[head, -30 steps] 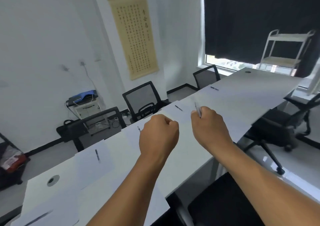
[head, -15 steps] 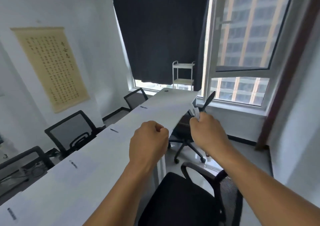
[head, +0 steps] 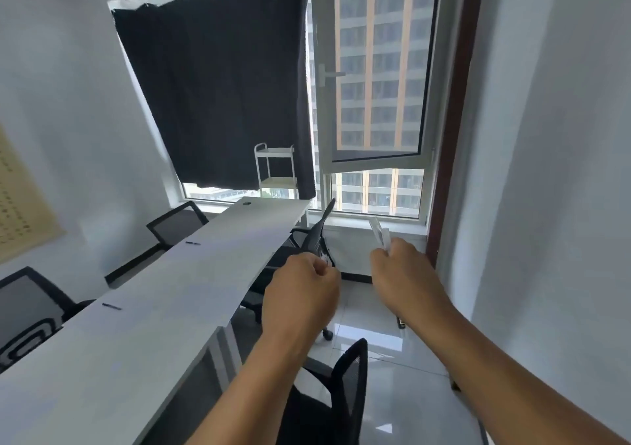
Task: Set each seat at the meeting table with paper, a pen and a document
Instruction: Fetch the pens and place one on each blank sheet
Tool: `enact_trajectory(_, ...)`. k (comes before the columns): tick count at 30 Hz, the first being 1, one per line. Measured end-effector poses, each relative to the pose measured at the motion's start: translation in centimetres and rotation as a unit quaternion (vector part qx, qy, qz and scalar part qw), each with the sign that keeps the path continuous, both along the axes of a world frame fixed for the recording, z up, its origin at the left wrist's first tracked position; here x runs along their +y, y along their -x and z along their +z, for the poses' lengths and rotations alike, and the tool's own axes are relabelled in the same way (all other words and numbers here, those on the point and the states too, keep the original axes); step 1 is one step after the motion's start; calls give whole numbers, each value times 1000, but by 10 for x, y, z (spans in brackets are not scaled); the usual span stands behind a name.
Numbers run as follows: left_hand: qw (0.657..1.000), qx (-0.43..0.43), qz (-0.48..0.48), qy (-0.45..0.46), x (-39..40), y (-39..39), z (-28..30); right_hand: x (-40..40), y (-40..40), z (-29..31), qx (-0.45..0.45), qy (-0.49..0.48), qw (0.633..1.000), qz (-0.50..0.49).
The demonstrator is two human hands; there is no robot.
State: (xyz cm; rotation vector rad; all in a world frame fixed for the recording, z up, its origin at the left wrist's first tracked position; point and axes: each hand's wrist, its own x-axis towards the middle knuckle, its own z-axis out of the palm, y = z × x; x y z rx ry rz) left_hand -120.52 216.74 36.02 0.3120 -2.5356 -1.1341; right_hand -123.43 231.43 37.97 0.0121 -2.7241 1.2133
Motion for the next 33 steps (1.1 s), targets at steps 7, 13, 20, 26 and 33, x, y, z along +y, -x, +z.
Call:
enact_trajectory(7, 1000, -4, -6, -2, 73, 65, -6, 71, 61, -3, -8, -3, 1000, -2)
enact_trajectory(13, 1000, -23, 6, 3, 93, 119, -21, 96, 115, -14, -25, 8, 1000, 4)
enact_trajectory(20, 997, -67, 18, -15, 89, 212, -37, 101, 211, -22, -46, 6, 999, 17)
enact_trajectory(26, 996, -75, 32, -25, 95, 298, -24, 105, 300, -10, -37, -3, 999, 29)
enact_trajectory(33, 996, -55, 68, -17, 101, 379, -9, 106, 402, -6, -35, 11, 997, 66)
